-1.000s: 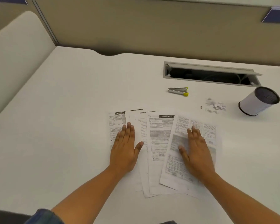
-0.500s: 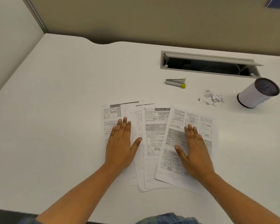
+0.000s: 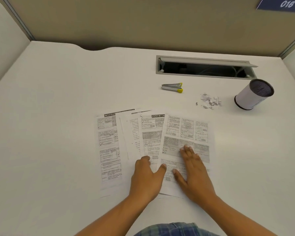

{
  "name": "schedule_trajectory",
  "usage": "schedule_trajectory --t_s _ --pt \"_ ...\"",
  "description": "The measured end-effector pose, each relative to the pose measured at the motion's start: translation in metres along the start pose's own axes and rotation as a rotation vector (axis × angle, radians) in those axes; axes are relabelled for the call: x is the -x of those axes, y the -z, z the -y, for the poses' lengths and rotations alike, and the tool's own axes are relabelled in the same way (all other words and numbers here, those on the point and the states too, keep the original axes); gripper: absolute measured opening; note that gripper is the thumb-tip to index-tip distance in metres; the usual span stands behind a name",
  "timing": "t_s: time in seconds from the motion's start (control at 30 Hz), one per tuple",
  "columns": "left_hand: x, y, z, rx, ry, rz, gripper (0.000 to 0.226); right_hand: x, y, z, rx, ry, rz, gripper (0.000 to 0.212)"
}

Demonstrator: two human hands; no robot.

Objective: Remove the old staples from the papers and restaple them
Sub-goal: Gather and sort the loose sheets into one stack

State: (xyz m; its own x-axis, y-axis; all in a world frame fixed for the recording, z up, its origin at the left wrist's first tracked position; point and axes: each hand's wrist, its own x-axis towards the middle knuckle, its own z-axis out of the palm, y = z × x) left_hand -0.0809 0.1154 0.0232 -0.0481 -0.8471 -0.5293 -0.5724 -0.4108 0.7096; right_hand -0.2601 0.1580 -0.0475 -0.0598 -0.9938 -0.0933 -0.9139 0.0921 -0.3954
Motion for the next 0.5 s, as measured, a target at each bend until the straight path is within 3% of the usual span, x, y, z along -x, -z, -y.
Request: schedule_trajectory --t_s 0.17,0.27,0.4,0.5 --pt "-0.008 -0.003 -0.003 0.157 0.102 0.082 0.046 0.0 0.001 -0.001 -0.053 -0.006 0.009 0.075" --pt "-0.013 -0.003 -0.004 0.15 0.06 0.145 0.016 0.0 0.004 0.001 -0.117 -0.011 0.012 0.074" --pt "-0.014 0.002 -0.002 0.118 -0.056 0.15 0.024 0.001 0.018 0.002 -0.293 -0.114 -0.066 0.07" --pt "-0.012 0.01 0.0 0.205 -0.067 0.106 0.025 0.002 0.036 -0.002 -0.393 -0.308 -0.221 0.072"
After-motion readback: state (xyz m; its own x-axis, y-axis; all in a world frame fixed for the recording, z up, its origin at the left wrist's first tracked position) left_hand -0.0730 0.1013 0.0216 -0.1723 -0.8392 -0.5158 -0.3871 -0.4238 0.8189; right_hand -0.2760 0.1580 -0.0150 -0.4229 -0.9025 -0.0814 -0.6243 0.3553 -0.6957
